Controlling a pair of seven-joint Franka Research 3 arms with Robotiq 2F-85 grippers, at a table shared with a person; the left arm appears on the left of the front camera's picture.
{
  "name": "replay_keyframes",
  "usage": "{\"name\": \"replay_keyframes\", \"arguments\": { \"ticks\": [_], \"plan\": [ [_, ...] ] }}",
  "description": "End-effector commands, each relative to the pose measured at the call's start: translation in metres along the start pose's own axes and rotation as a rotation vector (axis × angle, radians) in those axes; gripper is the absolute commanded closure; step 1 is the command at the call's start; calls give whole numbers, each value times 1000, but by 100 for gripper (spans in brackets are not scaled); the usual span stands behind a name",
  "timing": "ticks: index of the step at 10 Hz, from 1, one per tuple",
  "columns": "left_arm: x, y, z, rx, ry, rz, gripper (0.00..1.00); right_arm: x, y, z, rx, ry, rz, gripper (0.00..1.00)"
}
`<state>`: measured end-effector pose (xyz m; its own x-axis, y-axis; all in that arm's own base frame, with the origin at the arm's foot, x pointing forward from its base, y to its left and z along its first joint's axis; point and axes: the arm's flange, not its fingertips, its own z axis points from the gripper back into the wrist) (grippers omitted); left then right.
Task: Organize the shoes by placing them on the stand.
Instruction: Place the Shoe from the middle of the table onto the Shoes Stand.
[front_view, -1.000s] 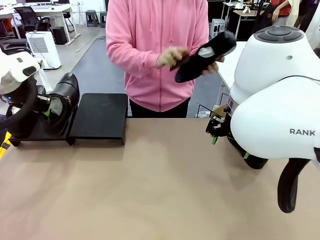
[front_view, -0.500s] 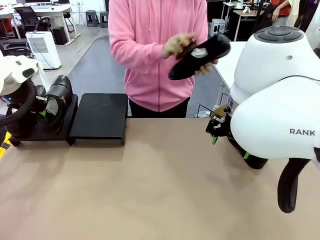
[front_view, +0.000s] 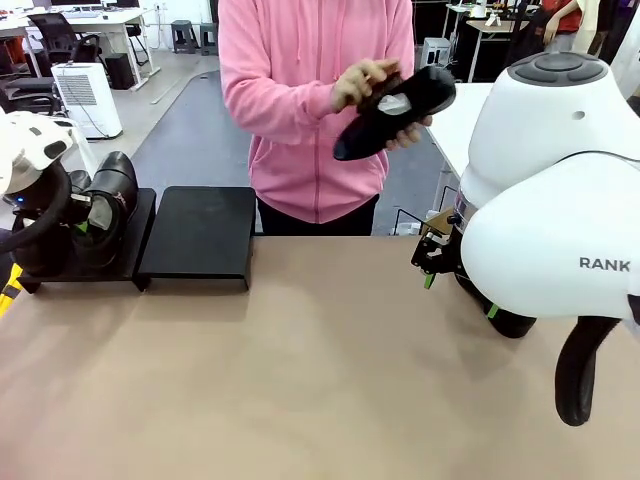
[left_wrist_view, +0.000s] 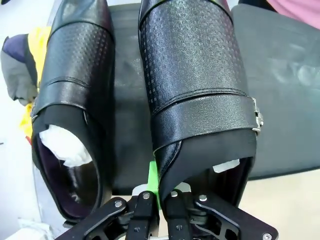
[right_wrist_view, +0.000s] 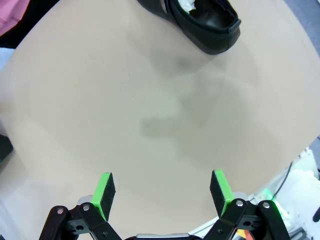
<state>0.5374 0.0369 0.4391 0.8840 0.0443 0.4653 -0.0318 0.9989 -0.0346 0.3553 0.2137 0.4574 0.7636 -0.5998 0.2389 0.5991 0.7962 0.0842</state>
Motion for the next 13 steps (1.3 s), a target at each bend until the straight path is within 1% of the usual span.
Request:
{"name": "replay_keyframes", "arguments": {
  "ticks": [1, 5, 6, 8, 11, 13],
  "plan": [
    [7, 1, -2, -11, -45, 16, 100, 3, 2, 0, 19, 9, 20, 0],
    [9, 6, -17, -16, -10, 42, 100, 3, 2, 0, 19, 9, 20, 0],
    [9, 6, -19, -15, -7, 40, 86, 3, 2, 0, 19, 9, 20, 0],
    [10, 7, -17, 2, -29, 32, 48, 3, 2, 0, 19, 9, 20, 0],
    [9, 8, -2, 14, -70, 45, 48, 3, 2, 0, 19, 9, 20, 0],
    [3, 3, 12, 0, -75, 46, 48, 3, 2, 0, 19, 9, 20, 0]
  ]
}}
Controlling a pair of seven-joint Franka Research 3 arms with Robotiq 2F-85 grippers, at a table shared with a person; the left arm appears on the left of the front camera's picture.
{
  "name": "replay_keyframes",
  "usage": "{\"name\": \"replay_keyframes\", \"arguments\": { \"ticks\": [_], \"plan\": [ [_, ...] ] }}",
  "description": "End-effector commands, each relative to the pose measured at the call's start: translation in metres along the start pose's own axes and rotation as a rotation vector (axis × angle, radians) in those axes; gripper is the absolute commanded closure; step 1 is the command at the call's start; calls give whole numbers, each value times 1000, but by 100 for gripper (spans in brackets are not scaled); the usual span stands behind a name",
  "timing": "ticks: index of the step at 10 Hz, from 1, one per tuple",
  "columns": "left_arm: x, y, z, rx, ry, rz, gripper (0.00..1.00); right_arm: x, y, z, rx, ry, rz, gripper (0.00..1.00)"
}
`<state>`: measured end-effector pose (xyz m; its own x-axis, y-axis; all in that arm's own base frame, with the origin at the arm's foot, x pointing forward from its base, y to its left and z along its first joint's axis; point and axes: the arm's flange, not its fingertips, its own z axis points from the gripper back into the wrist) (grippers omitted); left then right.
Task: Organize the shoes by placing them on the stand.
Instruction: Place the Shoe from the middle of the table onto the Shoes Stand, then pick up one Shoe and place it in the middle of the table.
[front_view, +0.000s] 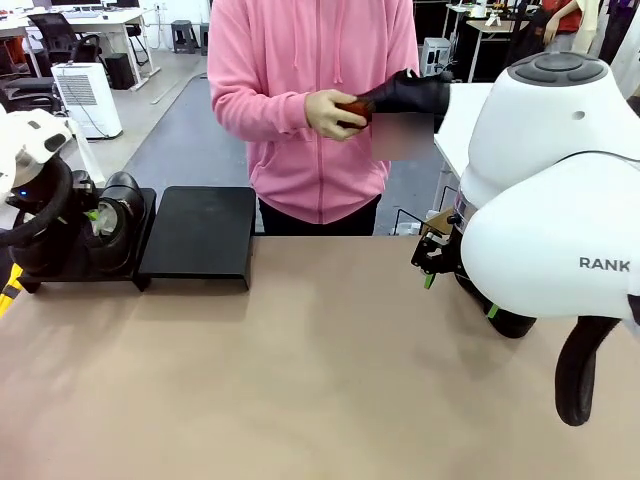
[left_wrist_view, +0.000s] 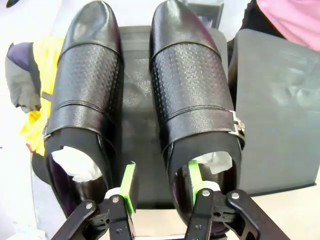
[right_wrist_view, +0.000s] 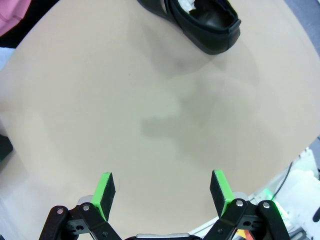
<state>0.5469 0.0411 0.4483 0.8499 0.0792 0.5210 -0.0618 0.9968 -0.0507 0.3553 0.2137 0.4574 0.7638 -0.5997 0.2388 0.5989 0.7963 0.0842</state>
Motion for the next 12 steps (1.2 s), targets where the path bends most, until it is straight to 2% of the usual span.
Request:
{"name": "replay_keyframes", "arguments": {
  "ticks": [1, 11, 12],
  "plan": [
    [0, 1, -7, 1, 10, -1, 48, 3, 2, 1, 19, 9, 20, 0],
    [-2, -1, -9, -1, 17, -2, 48, 3, 2, 1, 19, 9, 20, 0],
    [-11, -27, 11, -60, -18, -75, 48, 3, 2, 1, 19, 9, 20, 0]
  ]
}}
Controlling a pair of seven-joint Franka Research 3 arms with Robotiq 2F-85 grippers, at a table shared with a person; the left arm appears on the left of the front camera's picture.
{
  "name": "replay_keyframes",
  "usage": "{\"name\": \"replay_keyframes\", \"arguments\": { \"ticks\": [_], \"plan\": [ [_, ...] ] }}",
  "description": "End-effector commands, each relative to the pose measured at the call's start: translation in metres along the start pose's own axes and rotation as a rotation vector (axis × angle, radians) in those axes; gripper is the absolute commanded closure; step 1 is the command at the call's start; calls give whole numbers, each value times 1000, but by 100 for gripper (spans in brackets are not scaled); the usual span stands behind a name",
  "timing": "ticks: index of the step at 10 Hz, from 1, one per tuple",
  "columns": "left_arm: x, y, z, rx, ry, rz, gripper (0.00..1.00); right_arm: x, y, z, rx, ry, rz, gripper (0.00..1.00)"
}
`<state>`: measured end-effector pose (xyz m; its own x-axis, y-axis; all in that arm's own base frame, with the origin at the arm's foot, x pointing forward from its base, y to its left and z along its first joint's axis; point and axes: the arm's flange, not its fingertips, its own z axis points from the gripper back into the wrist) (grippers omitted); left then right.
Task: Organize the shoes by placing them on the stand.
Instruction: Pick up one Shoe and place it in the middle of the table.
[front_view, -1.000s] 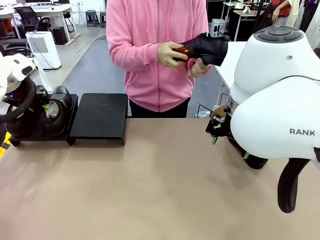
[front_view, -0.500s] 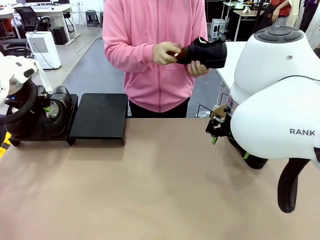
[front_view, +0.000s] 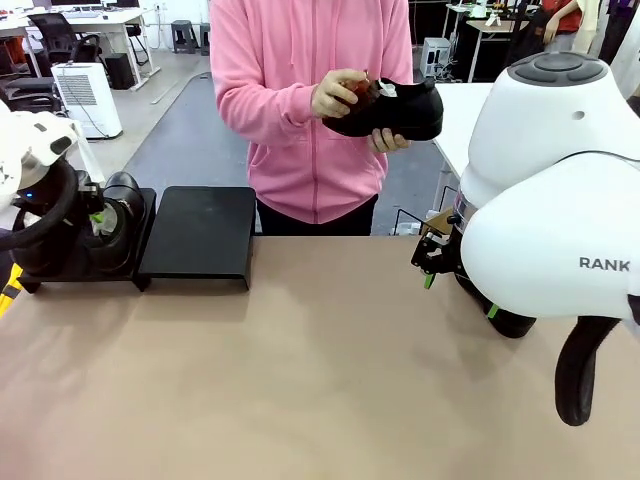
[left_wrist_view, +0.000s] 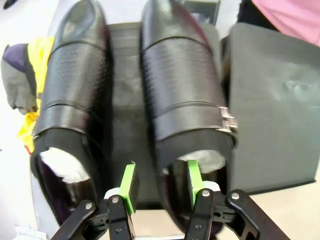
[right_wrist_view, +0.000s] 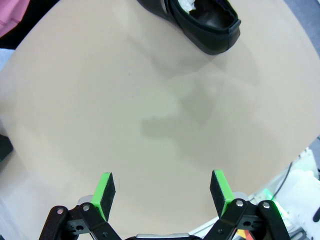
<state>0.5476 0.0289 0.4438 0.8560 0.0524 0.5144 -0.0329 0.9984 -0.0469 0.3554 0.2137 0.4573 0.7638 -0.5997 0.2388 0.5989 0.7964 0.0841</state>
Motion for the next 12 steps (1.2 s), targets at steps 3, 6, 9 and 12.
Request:
{"name": "replay_keyframes", "arguments": {
  "ticks": [3, 6, 9, 12],
  "plan": [
    [-39, -64, 90, -139, -232, -187, 48, 3, 2, 1, 19, 9, 20, 0],
    [-68, -75, 129, -318, 79, -193, 48, 3, 2, 1, 19, 9, 20, 0],
    [-65, -82, 153, -386, 429, -118, 48, 3, 2, 1, 19, 9, 20, 0],
    [-75, -88, 132, -468, 672, -76, 48, 3, 2, 1, 19, 9, 20, 0]
  ]
}}
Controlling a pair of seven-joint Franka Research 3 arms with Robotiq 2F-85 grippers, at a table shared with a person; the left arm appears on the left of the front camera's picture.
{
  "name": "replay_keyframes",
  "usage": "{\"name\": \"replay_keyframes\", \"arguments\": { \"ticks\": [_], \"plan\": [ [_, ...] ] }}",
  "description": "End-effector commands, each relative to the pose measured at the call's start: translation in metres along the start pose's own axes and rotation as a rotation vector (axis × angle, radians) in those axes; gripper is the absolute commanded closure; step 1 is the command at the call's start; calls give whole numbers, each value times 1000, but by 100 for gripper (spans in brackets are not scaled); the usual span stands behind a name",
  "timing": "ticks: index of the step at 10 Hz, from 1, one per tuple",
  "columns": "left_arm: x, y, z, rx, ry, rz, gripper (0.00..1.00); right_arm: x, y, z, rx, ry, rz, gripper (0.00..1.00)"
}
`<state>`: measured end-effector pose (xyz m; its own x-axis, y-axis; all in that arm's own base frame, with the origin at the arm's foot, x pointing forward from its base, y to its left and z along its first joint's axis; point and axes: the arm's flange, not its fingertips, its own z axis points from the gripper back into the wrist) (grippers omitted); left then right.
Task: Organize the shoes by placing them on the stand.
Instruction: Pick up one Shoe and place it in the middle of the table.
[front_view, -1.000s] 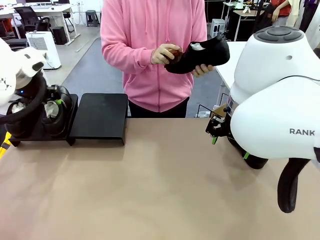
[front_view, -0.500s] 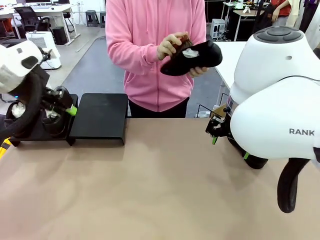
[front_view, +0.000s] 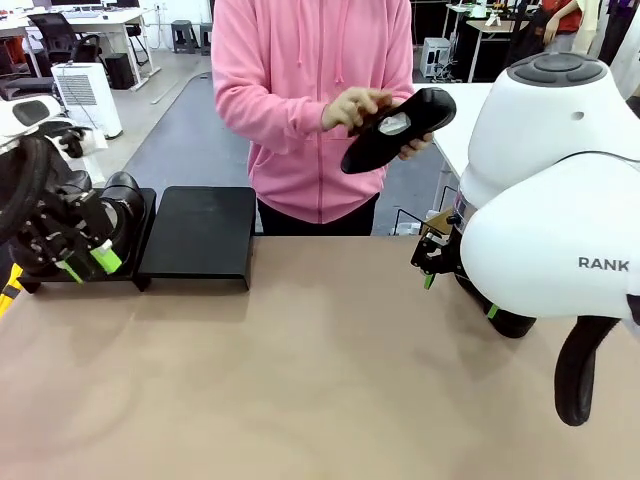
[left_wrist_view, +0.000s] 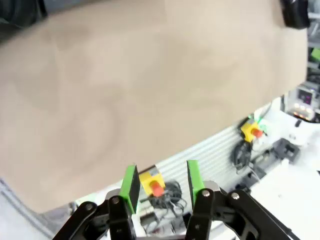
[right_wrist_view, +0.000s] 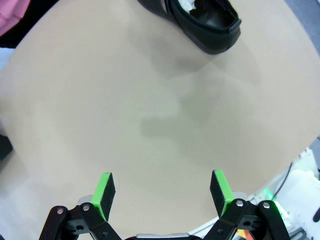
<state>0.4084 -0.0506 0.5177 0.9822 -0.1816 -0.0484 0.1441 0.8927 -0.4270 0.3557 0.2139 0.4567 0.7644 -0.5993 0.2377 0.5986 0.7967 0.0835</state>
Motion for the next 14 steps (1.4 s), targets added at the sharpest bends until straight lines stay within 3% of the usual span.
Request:
{"name": "replay_keyframes", "arguments": {
  "ticks": [1, 2, 3, 6, 10, 12, 14],
  "plan": [
    [15, -8, -5, -60, 49, 15, 48, 3, 2, 1, 20, 7, 19, 0],
    [20, -7, -6, -73, 35, 16, 48, 0, 0, 0, 0, 0, 0, 0],
    [7, -2, -9, -23, 44, 10, 48, 11, 24, -28, -89, -16, 71, 0],
    [7, -2, -9, -23, 44, 10, 48, 91, 5, -20, -119, -181, 93, 0],
    [7, -2, -9, -23, 44, 10, 48, 200, -30, -52, -234, -164, 263, 0],
    [7, -2, -9, -23, 44, 10, 48, 235, -46, -76, -269, -91, 367, 0],
    [7, -2, -9, -23, 44, 10, 48, 255, -60, -90, -209, -10, 415, 0]
  ]
}}
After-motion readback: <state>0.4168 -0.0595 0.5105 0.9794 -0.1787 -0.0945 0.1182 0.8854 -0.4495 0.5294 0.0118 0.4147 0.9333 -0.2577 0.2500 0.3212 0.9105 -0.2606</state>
